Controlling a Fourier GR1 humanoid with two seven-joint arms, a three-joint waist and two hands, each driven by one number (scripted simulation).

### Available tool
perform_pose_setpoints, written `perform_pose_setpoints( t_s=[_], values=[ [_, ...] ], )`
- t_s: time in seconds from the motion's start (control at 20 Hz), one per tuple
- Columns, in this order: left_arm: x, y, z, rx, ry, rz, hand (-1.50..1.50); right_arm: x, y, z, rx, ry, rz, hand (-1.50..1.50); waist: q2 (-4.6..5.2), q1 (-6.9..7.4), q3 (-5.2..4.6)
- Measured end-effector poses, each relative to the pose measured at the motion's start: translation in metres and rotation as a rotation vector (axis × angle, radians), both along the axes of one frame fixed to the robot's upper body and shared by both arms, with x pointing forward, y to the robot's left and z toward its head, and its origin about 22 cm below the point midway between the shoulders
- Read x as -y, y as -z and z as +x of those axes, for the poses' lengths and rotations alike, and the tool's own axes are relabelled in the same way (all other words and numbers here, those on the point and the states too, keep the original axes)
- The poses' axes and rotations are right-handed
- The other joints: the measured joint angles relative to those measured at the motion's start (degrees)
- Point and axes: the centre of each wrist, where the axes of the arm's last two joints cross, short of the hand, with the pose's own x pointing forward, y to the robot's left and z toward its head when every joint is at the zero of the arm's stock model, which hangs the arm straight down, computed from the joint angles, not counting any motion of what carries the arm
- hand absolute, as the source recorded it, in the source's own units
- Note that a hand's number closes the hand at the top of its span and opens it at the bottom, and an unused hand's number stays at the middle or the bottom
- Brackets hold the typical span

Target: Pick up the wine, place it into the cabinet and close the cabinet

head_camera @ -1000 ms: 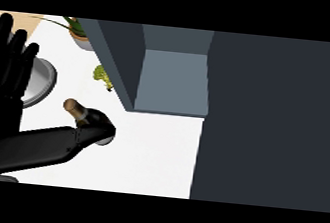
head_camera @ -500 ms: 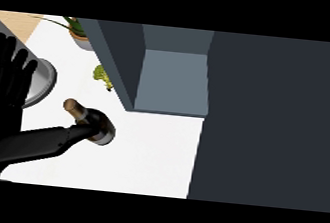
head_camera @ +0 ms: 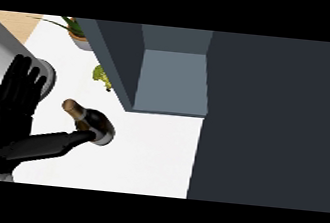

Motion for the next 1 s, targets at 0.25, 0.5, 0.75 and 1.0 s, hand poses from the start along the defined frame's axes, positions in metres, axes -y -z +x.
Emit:
perform_pose_setpoints(
  t_s=[0.25,0.5,0.75,1.0],
  values=[
    [-0.014,0.024,0.008,-0.025,0.005,0.001,-1.50,-0.001,0.001,-0.001,-0.003,0.002,0.003,-1.50,0.02,-0.09,0.02],
    [-0.021,0.056,0.021,-0.050,-0.016,0.006,-1.50,0.000,0.001,0.000,0.008,0.004,0.002,-1.50,0.08,-0.26,0.03],
    [-0.025,0.087,0.024,-0.075,-0.034,0.009,-1.50,0.000,0.000,0.000,0.008,0.005,-0.005,-1.50,0.07,-0.29,0.03],
    [-0.039,0.104,0.030,-0.103,-0.035,0.000,-1.50,0.001,0.001,-0.001,0.004,0.012,-0.015,-1.50,0.05,-0.29,0.04]
  ],
)
